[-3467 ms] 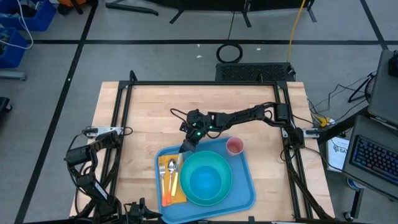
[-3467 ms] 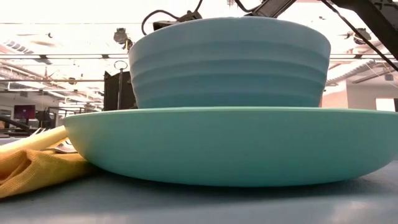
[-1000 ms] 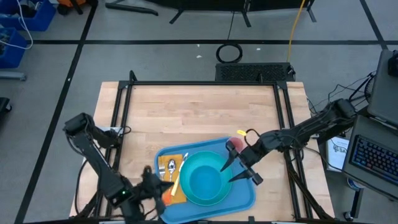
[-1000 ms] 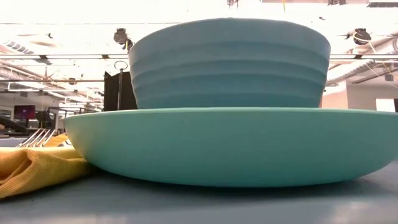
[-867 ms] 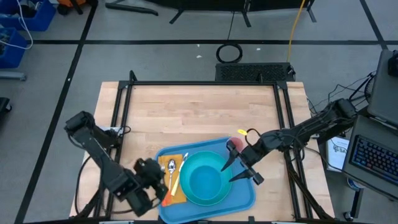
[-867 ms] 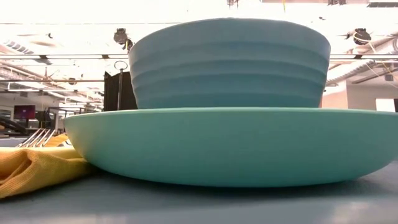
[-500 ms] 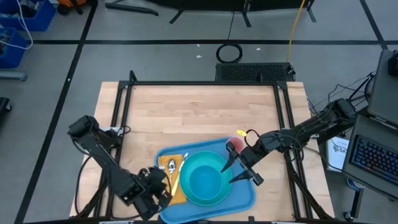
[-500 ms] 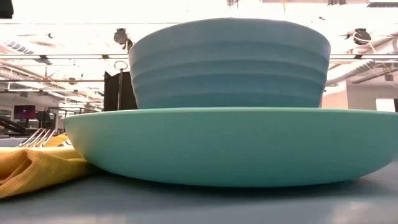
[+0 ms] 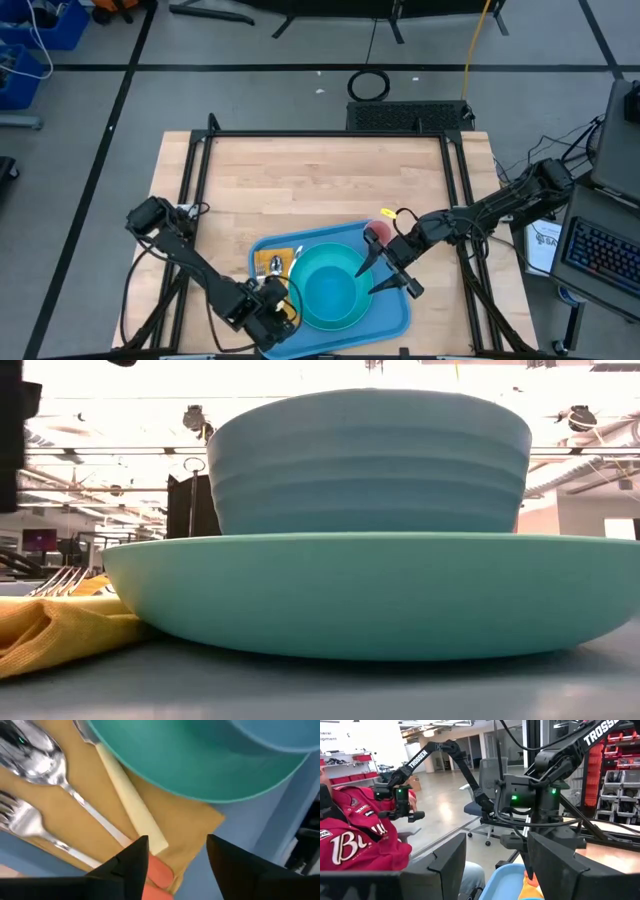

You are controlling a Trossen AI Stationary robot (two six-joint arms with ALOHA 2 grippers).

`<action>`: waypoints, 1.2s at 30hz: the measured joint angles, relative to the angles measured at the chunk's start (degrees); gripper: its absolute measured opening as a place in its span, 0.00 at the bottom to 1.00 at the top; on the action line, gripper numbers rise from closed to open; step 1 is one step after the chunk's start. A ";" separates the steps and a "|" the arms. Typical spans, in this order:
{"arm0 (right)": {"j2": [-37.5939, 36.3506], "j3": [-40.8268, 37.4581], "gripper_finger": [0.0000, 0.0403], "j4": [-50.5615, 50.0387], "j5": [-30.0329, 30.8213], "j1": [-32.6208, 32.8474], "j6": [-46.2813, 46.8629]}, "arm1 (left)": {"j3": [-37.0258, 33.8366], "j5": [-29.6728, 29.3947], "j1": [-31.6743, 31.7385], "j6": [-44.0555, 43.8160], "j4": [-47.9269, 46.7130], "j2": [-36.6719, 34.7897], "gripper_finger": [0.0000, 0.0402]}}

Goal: Set up tray
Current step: Put the knife on top of the napkin to the right of the spoon

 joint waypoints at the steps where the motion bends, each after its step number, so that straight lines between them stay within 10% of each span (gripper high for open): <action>1: 0.00 0.00 0.50 -0.14 -0.11 0.00 0.00 | 0.02 0.29 0.02 -0.40 -0.01 0.00 0.51; 36: 0.02 0.02 0.50 -0.40 -0.17 0.00 -0.20 | 0.02 0.58 2.33 2.51 -1.68 4.76 0.44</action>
